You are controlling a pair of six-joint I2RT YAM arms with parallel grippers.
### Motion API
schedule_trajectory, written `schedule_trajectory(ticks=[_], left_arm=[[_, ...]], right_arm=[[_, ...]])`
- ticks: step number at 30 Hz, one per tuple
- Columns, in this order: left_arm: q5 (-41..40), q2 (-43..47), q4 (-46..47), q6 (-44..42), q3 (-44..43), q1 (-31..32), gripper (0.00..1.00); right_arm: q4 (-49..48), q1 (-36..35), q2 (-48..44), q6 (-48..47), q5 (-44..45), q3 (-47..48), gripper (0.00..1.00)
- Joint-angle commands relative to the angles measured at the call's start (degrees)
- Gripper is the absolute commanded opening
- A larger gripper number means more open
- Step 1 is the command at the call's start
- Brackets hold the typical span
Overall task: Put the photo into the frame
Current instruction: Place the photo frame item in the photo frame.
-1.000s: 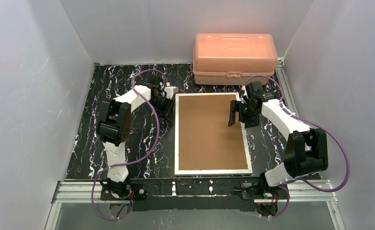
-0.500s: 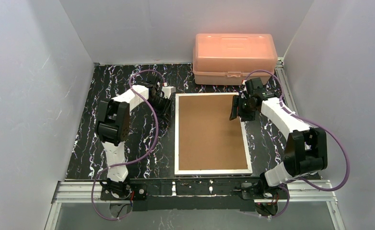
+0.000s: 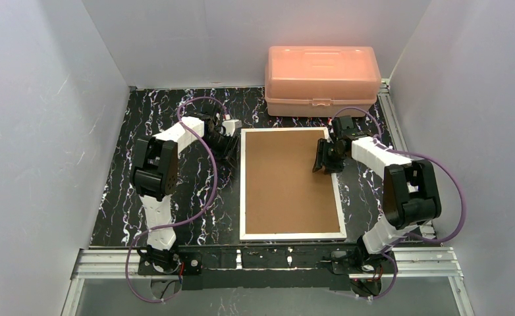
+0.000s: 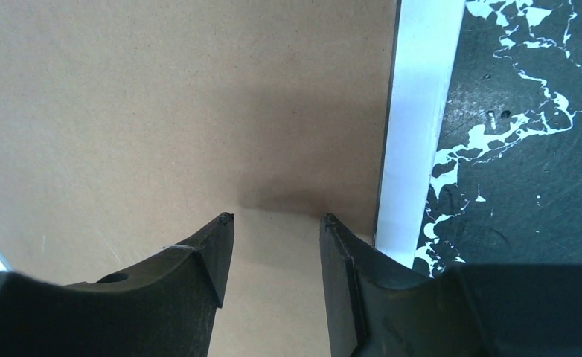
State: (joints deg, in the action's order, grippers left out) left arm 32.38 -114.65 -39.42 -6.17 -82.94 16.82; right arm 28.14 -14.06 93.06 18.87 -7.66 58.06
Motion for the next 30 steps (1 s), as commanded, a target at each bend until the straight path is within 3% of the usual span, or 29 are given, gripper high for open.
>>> schedule_trajectory(ticks=[1, 4, 8, 10, 17, 30], left_arm=[[1.06, 3.67, -2.5, 0.14, -0.34, -0.24, 0.4], [1.09, 3.6, -3.63, 0.42, -1.43, -0.23, 0.41], [1.13, 3.64, -4.17, 0.52, -2.35, -0.21, 0.43], [1.19, 3.42, -4.46, 0.48, -3.07, -0.22, 0.43], [3.28, 1.86, -5.84, 0.58, -6.92, -0.24, 0.43], [3.08, 0.68, -5.58, -0.41, -7.24, -0.12, 0.43]], right_arm=[[-2.5, -0.23, 0.96, -0.24, -0.26, 0.3, 0.54], [-2.53, 0.32, -1.3, 0.38, -2.53, 1.59, 0.57], [-4.6, 2.86, -5.61, 3.25, -2.62, 1.88, 0.73], [-6.65, 3.48, -5.97, 3.98, -2.02, 2.8, 0.74], [-13.77, 3.06, 2.22, 6.17, 0.06, 11.21, 0.69], [-14.06, -0.9, 15.79, 3.72, 7.42, 16.97, 0.41]])
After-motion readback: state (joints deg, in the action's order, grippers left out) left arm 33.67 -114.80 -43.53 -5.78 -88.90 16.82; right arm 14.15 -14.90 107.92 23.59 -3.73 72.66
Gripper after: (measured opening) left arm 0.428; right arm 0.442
